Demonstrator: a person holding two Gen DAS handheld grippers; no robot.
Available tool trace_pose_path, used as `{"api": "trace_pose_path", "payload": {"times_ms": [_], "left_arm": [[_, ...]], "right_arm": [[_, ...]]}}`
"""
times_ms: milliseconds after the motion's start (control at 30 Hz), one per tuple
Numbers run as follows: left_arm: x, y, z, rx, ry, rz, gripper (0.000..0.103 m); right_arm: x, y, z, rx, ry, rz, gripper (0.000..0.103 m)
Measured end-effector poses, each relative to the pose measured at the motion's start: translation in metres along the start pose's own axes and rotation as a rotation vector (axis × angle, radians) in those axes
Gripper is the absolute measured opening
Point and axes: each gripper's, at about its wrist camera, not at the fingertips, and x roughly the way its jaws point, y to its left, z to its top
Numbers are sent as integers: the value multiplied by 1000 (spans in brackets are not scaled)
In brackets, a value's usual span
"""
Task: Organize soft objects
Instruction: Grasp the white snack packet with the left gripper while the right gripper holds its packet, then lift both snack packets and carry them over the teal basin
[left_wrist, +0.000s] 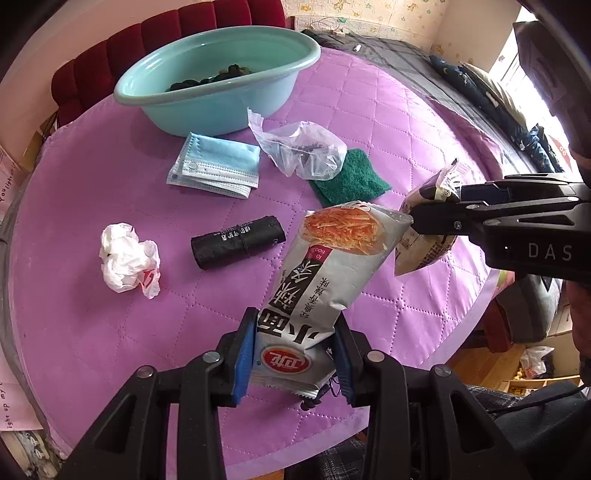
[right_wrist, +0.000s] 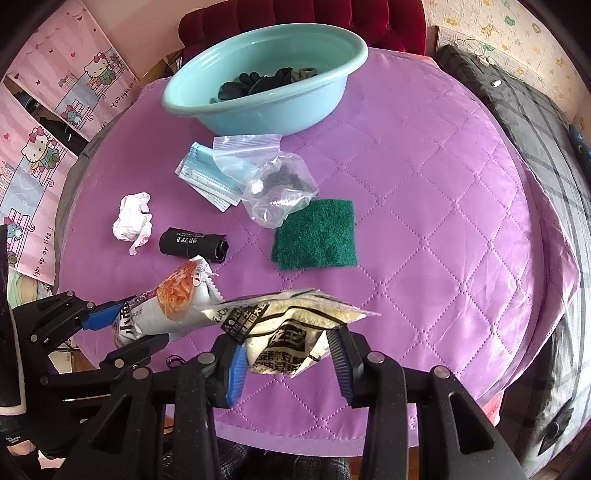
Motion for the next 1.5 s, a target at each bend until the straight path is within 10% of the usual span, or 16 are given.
{"api": "trace_pose_path", "payload": {"times_ms": [1500], "left_arm": [[-72,43,120,-5,-187,48,41]], "right_arm": [[-68,11,153,-105,-172,-31,42]]}}
